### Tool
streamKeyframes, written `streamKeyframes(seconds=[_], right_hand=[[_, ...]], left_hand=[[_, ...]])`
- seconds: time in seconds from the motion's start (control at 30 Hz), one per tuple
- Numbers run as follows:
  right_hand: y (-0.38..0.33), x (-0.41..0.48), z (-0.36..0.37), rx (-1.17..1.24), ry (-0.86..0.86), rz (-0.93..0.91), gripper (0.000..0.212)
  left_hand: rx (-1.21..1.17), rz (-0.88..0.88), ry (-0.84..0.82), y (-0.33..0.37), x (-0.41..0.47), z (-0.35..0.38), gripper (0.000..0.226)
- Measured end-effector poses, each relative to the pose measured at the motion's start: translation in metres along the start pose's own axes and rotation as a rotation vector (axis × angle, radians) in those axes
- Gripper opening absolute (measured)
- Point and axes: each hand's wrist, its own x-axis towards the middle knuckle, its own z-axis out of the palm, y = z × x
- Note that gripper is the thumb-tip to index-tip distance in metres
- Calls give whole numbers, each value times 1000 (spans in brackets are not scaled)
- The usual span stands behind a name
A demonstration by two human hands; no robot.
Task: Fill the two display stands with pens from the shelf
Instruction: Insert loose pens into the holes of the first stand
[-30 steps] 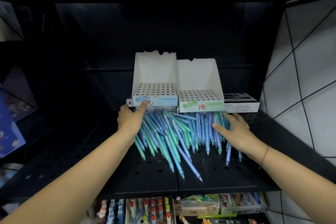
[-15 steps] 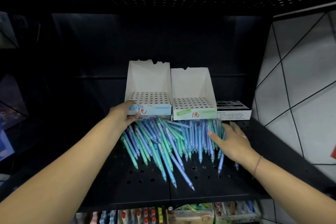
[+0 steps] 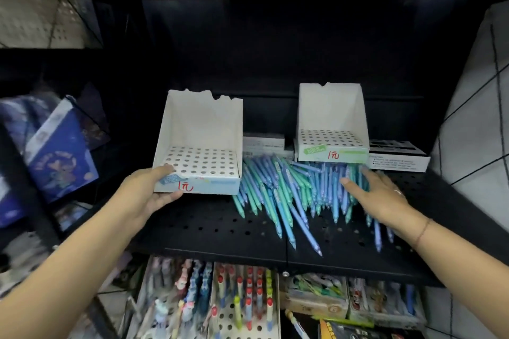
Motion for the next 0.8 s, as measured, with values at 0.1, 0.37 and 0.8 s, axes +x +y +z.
streamKeyframes(seconds=[0.1, 0.37, 0.8], right_hand=[[2, -1, -3, -10, 22, -39, 84], [-17, -13, -9, 23, 82, -207, 79], [-168, -37, 25, 23, -211, -631, 60]], left_hand=[[51, 26, 46, -5, -10, -21, 14], [477, 149, 202, -13, -21, -42, 31], [882, 526, 376, 0, -6, -58, 18]])
